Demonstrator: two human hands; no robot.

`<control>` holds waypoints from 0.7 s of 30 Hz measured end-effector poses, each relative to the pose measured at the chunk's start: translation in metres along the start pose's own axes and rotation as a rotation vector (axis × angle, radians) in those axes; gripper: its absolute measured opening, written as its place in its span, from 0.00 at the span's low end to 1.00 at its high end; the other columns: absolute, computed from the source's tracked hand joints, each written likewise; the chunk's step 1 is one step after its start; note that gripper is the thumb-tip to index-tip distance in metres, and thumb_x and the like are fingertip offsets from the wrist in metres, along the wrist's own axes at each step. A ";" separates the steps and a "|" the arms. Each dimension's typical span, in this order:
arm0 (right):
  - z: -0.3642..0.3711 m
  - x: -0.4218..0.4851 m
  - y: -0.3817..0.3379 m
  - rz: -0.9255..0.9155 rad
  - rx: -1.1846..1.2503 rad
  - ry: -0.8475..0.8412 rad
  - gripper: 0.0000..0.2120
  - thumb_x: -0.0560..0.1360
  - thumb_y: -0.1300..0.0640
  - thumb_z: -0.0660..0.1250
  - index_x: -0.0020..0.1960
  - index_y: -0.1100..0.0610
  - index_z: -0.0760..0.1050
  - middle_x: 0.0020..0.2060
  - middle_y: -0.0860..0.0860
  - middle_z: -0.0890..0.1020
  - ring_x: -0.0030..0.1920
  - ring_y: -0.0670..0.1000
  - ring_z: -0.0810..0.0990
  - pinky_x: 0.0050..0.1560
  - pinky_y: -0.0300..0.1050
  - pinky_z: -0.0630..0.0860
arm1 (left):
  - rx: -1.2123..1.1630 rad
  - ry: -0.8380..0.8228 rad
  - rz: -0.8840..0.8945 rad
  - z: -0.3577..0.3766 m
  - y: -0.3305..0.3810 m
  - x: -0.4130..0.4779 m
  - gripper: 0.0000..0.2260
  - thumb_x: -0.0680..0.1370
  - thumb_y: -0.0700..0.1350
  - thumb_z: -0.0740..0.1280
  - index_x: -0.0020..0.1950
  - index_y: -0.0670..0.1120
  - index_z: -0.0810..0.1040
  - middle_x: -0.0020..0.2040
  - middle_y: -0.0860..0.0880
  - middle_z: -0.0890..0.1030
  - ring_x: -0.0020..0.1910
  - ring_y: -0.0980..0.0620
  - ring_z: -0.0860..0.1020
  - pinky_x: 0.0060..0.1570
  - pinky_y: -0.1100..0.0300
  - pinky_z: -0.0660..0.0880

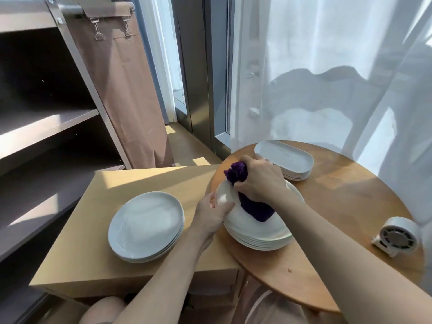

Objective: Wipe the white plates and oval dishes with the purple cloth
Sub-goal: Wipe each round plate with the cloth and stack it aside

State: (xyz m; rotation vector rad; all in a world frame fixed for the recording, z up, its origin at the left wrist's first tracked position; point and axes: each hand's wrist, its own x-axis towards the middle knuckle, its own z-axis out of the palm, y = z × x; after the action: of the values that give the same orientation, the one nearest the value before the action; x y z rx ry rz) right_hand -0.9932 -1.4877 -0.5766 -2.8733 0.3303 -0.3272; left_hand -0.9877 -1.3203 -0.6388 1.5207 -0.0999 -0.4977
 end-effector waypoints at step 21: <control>-0.004 -0.088 0.052 0.438 0.636 0.371 0.16 0.69 0.50 0.72 0.53 0.37 0.72 0.50 0.43 0.76 0.51 0.47 0.75 0.51 0.45 0.69 | -0.010 0.035 0.038 0.007 0.002 -0.002 0.26 0.76 0.44 0.76 0.72 0.46 0.75 0.63 0.46 0.81 0.61 0.46 0.80 0.61 0.43 0.79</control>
State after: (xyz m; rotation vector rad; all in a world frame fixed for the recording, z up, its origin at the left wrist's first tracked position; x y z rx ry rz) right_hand -1.0881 -1.5157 -0.6033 -2.0445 0.7480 -0.7258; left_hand -0.9916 -1.3257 -0.6359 1.5145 -0.0984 -0.4404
